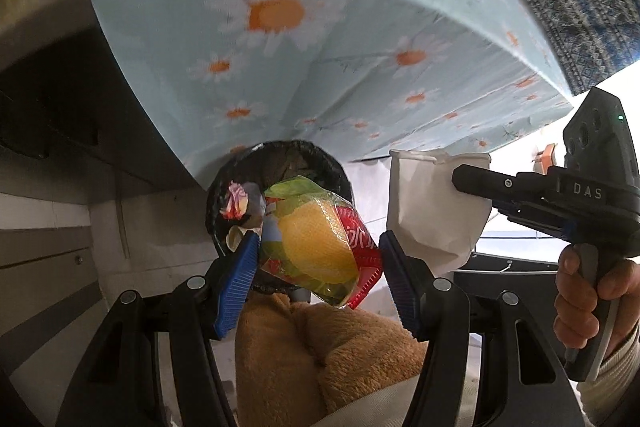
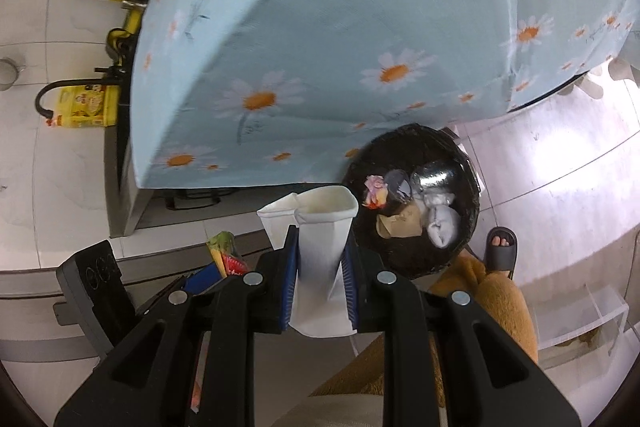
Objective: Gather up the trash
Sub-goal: 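Open both tools over the black bin to drop the cup and packet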
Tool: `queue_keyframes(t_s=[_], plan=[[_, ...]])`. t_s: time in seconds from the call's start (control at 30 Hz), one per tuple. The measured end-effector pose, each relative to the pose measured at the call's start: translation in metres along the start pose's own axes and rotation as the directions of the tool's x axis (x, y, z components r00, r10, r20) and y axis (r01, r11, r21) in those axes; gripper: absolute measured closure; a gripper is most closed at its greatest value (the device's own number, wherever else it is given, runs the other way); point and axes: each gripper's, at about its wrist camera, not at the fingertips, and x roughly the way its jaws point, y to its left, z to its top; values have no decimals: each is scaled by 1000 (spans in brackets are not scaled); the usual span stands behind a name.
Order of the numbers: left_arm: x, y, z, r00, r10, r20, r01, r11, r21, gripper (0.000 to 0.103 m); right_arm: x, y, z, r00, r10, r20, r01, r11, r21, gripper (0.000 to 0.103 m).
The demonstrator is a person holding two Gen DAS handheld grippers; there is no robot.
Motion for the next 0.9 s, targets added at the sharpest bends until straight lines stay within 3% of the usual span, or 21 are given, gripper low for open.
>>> queue_keyframes(t_s=[0.23,0.3,0.37,0.43,0.7,0.9], plan=[[24,5,1,999,0,-45,-1,1000,-24,40,24,-16,-1,999,-22,-35,23,1000,17,80],[31,7,3,998,7,-65,-9,1000,-27,35,29,-21,0,999,-24,-40,25,999,31,79],[34,10,3,998,11,-67,-14,999,-35,24,33,-25,2,999,-16,-43,18,999,44,61],[38,14,4,997,18,-74,-21,999,-41,24,36,-28,4,999,-24,-37,26,998,55,55],[29,17,-1,998,26,-59,-30,998,-63,24,37,-31,-1,998,-39,-56,42,998,56,55],[6,7,-2,999,44,-16,-45,997,-62,24,9,-20,-9,999,-44,-16,44,999,16,55]])
